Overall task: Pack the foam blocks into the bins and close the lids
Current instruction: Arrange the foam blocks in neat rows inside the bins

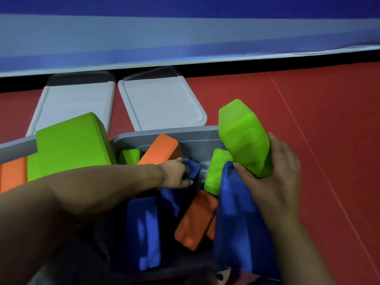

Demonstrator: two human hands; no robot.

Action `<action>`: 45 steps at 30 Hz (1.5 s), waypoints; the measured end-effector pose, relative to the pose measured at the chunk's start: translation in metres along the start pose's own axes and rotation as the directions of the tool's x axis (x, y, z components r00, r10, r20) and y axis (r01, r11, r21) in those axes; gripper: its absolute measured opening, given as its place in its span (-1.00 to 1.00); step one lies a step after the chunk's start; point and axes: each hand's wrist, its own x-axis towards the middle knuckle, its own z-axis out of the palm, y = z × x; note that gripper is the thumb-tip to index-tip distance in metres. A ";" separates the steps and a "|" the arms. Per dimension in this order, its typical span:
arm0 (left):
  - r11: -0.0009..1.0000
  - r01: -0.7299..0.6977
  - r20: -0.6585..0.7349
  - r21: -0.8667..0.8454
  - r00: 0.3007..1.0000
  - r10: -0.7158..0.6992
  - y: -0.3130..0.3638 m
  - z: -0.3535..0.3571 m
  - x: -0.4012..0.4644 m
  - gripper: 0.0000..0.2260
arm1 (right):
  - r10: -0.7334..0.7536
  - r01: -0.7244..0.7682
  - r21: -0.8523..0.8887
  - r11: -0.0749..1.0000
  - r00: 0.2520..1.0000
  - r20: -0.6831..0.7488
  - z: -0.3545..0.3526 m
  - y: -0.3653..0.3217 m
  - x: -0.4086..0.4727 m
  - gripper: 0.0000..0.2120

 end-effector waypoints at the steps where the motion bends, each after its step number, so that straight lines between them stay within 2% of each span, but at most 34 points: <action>1: 1.000 -0.001 -0.008 0.031 1.000 0.001 -0.001 -0.001 -0.007 -0.43 | 0.004 -0.004 -0.003 1.000 1.000 0.003 -0.001 -0.002 -0.001 -0.23; 4: 0.999 0.033 -0.047 0.028 0.998 -0.031 0.003 0.000 -0.020 -0.37 | 0.006 -0.005 0.017 1.000 1.000 -0.024 -0.005 -0.012 -0.002 -0.24; 7: 0.992 0.123 0.005 0.010 0.992 -0.123 0.021 0.004 -0.029 -0.19 | 0.008 -0.006 0.030 1.000 0.998 -0.056 -0.010 -0.025 -0.004 -0.22; 9: 0.986 0.155 0.060 0.056 0.985 -0.159 0.026 0.004 -0.036 -0.07 | 0.006 -0.003 0.044 0.999 0.998 -0.068 -0.014 -0.032 -0.007 -0.19; 11: 0.987 0.151 0.075 0.058 0.985 -0.155 0.021 0.004 -0.045 -0.06 | 0.012 -0.006 0.067 0.998 0.997 -0.081 -0.019 -0.039 -0.009 -0.18; 13: 0.988 0.154 -0.032 -0.012 0.987 -0.155 0.014 0.001 -0.063 -0.17 | 0.044 -0.037 0.095 0.995 0.996 -0.075 -0.025 -0.046 -0.012 -0.18; 15: 0.983 0.131 -0.218 -0.129 0.963 -0.157 0.006 -0.001 -0.079 -0.25 | 0.073 -0.062 0.124 0.990 0.993 -0.090 -0.029 -0.052 -0.015 -0.18; 18: 0.957 0.003 -0.413 -0.290 0.902 -0.129 0.000 -0.003 -0.104 -0.19 | 0.113 -0.093 0.146 0.985 0.984 -0.138 -0.037 -0.067 -0.024 -0.18; 21: 0.936 -0.118 -0.546 -0.332 0.833 -0.088 -0.008 0.007 -0.119 -0.16 | 0.190 -0.155 0.183 0.971 0.963 -0.192 -0.046 -0.083 -0.036 -0.18; 23: 0.937 -0.109 -0.483 -0.333 0.873 -0.070 -0.013 0.012 -0.118 -0.10 | 0.259 -0.211 0.219 0.953 0.940 -0.221 -0.048 -0.092 -0.040 -0.19; 25: 0.954 -0.083 -0.341 -0.287 0.940 -0.021 -0.015 0.014 -0.112 -0.02 | 0.290 -0.239 0.227 0.944 0.930 -0.227 -0.048 -0.098 -0.044 -0.19; 27: 0.964 -0.079 -0.227 -0.254 0.974 0.020 -0.012 0.015 -0.108 -0.02 | 0.296 -0.252 0.219 0.943 0.934 -0.201 -0.045 -0.103 -0.045 -0.19; 31: 0.987 -0.038 -0.107 -0.155 0.994 0.021 -0.016 0.018 -0.097 -0.15 | 0.292 -0.258 0.202 0.945 0.943 -0.160 -0.038 -0.109 -0.041 -0.20; 34: 0.982 -0.145 -0.011 -0.118 0.989 0.145 -0.025 0.006 -0.091 -0.29 | 0.264 -0.229 0.223 0.947 0.954 -0.140 -0.033 -0.113 -0.037 -0.21; 36: 0.972 -0.190 -0.015 -0.135 0.982 0.190 -0.033 -0.010 -0.085 -0.46 | 0.216 -0.194 0.208 0.959 0.973 -0.083 -0.026 -0.115 -0.036 -0.22; 37: 0.974 -0.194 -0.068 -0.120 0.980 0.187 -0.038 -0.018 -0.080 -0.58 | 0.188 -0.176 0.191 0.966 0.981 -0.049 -0.021 -0.116 -0.036 -0.20; 39: 0.985 -0.151 -0.277 -0.082 0.953 0.123 -0.047 -0.034 -0.064 -0.71 | 0.148 -0.147 0.161 0.976 0.989 0.004 -0.012 -0.114 -0.031 -0.16; 41: 0.982 -0.105 -0.449 -0.155 0.893 0.024 -0.055 -0.043 -0.045 -0.73 | 0.137 -0.141 0.145 0.979 0.990 0.039 -0.004 -0.109 -0.024 -0.16; 42: 0.979 -0.078 -0.464 -0.186 0.886 -0.017 -0.057 -0.044 -0.035 -0.67 | 0.128 -0.133 0.144 0.981 0.991 0.047 -0.001 -0.105 -0.020 -0.16; 43: 0.980 -0.046 -0.413 -0.192 0.910 -0.038 -0.058 -0.043 -0.028 -0.58 | 0.127 -0.133 0.144 0.981 0.991 0.052 0.000 -0.103 -0.017 -0.15; 45: 0.988 0.015 -0.229 -0.154 0.972 -0.051 -0.059 -0.034 -0.014 -0.38 | 0.162 -0.168 0.161 0.973 0.986 0.047 0.001 -0.096 -0.014 -0.16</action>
